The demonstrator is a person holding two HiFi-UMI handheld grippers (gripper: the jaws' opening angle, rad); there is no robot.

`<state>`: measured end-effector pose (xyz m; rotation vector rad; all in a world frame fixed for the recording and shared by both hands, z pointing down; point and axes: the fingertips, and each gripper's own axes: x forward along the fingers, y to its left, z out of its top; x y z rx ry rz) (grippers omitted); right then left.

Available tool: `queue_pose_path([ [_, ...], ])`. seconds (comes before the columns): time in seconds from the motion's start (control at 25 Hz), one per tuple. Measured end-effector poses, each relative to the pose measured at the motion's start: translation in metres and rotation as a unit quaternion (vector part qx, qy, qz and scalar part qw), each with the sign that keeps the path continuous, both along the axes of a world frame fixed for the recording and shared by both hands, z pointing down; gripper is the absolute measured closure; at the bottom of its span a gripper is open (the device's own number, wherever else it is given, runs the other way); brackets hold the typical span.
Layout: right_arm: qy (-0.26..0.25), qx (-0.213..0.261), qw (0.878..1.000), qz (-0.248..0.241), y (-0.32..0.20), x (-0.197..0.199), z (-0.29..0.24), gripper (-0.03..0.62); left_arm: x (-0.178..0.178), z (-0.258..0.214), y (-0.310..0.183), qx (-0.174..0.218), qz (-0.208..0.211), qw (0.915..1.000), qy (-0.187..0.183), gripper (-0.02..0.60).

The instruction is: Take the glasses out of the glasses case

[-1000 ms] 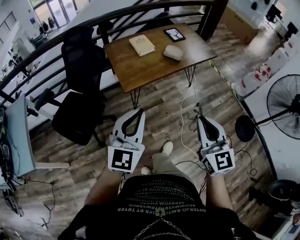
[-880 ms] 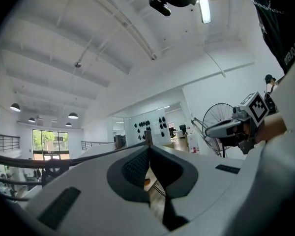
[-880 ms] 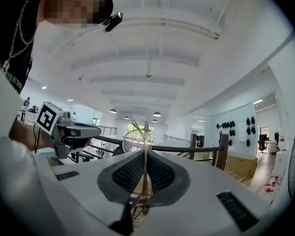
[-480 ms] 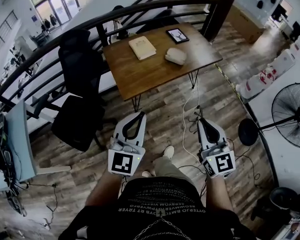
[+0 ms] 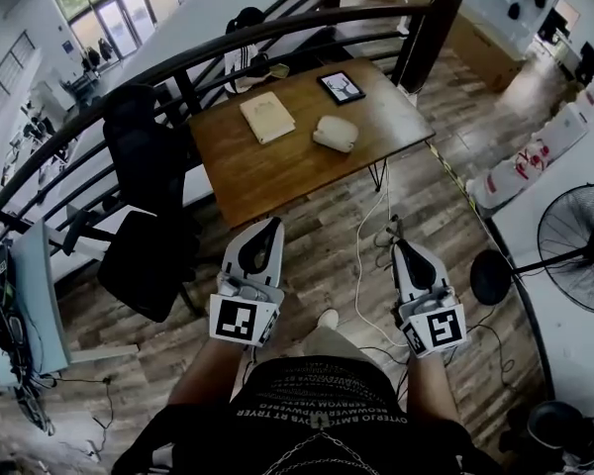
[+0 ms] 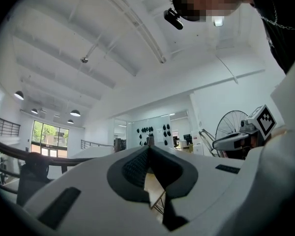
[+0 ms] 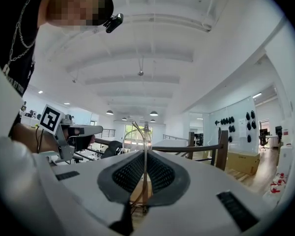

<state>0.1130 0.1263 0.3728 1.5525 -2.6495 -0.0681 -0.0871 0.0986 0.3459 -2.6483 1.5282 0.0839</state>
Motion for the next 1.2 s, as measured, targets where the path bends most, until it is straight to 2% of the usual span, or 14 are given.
queue_pose_path([
  [0.24,-0.015,0.004,1.0,-0.012,-0.038,0.035,-0.004,0.568,0.038,-0.015,-0.033,-0.001,0.009,0.9999,-0.008,0.554],
  [0.36,-0.022,0.008,1.0,-0.02,-0.053,0.048,-0.005,0.568,0.05,-0.015,-0.045,-0.004,-0.001,0.9997,-0.025,0.554],
  [0.56,-0.031,0.006,0.999,-0.026,-0.076,0.069,-0.005,0.568,0.065,-0.018,-0.058,-0.01,-0.009,0.9996,-0.025,0.554],
  [0.92,-0.045,0.003,0.998,-0.037,-0.083,0.076,0.0,0.568,0.079,-0.016,-0.066,-0.017,-0.009,0.9993,-0.033,0.554],
  [1.2,-0.044,-0.007,0.998,-0.035,-0.095,0.079,0.014,0.568,0.084,0.007,-0.083,-0.033,-0.006,0.9982,-0.05,0.554],
])
